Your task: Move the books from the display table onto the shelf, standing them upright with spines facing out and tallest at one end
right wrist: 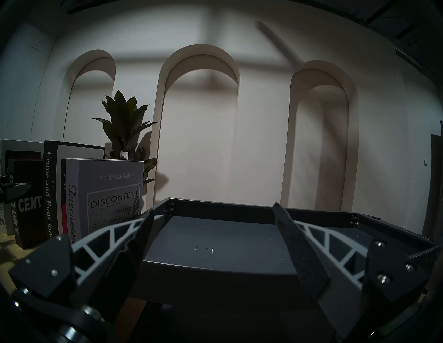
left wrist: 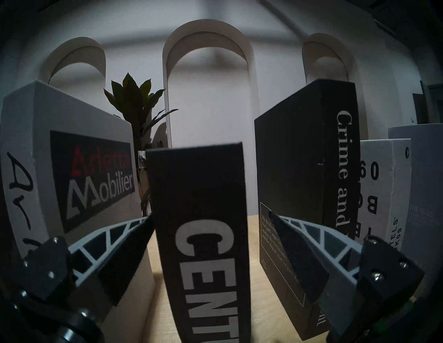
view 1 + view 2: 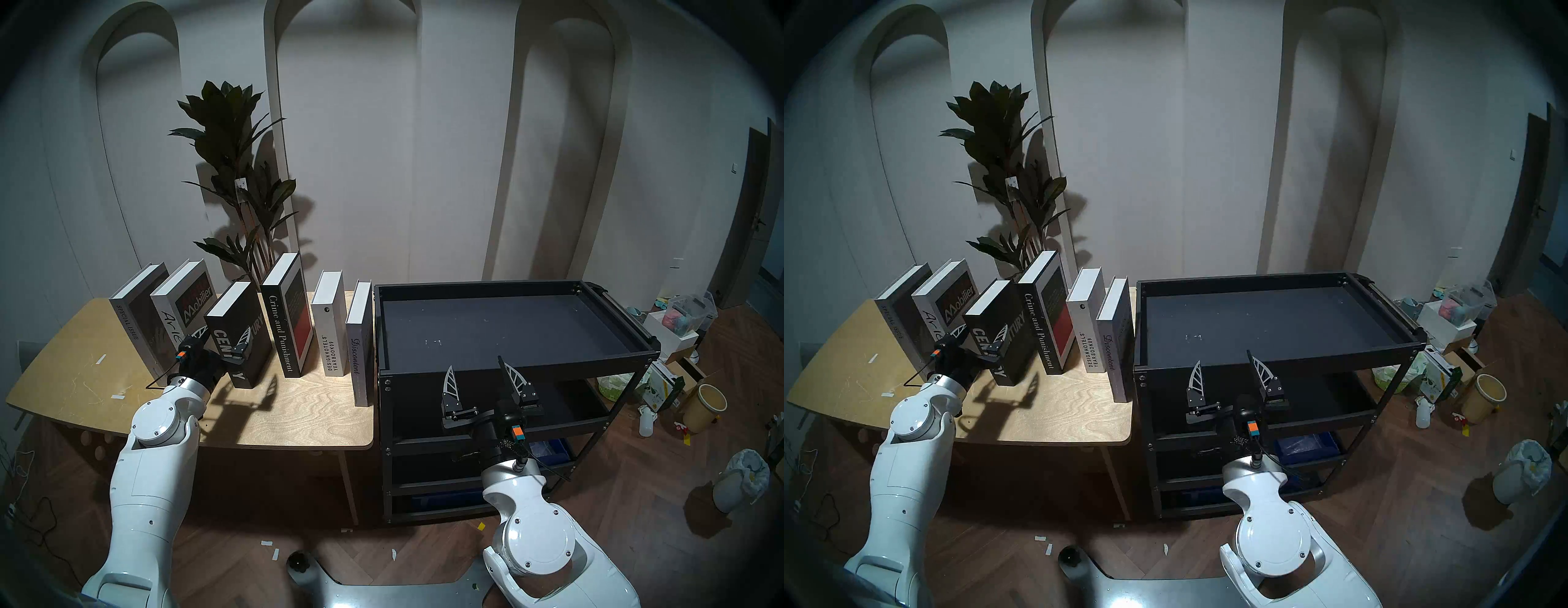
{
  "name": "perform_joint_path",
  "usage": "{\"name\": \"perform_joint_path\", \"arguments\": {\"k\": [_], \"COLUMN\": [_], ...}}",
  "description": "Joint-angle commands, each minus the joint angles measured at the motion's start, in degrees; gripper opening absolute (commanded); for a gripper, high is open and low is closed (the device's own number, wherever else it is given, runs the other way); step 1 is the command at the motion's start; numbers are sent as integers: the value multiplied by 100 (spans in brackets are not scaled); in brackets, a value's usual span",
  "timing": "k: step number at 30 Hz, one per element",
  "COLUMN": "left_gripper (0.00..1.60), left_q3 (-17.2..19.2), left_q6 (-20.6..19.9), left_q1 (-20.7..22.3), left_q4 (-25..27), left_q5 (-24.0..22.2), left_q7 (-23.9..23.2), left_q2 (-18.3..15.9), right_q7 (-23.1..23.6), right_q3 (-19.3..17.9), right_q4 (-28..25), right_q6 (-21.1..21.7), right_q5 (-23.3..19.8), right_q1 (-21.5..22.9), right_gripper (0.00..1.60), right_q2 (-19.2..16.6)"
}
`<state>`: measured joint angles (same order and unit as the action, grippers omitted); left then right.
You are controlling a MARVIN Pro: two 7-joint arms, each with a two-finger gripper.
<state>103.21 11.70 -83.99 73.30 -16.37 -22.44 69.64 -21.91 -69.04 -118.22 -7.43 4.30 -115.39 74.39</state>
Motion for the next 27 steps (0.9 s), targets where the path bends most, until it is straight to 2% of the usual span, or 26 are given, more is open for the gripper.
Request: {"name": "perform_joint_path", "arguments": {"k": [1,10,17,23,24,25,26,27], "left_gripper": [160,160,160,160,108,65,0,0], "left_q3": [58,1,-101,-167,-170,-168,-162,-156], "left_q6": [56,-3,-235,-393,-389,-401,-414,-452], "left_q1": [601,743,513,368,360,342,326,300], "left_q4": [-226,-317,-108,31,39,68,95,145], "left_q5": [-56,-172,-447,-441,-425,-417,-417,-387], "left_q7": [0,-195,-499,-408,-378,-346,-333,-269], "left_q2": [-147,-162,9,104,114,120,123,123], "right_q7": [-2,-40,-69,-92,-95,-100,-103,-107], "right_q3": [-8,17,36,51,53,56,58,61], "right_q4": [-115,-119,-125,-130,-130,-131,-131,-131], "right_q6": [1,8,18,27,27,28,28,28], "right_q5": [9,-13,-30,-44,-46,-49,-50,-53], "right_q1": [39,53,63,72,73,75,76,78], "right_gripper": [160,160,160,160,160,160,160,160], "right_q2": [-6,-46,-78,-104,-107,-112,-115,-118]}}
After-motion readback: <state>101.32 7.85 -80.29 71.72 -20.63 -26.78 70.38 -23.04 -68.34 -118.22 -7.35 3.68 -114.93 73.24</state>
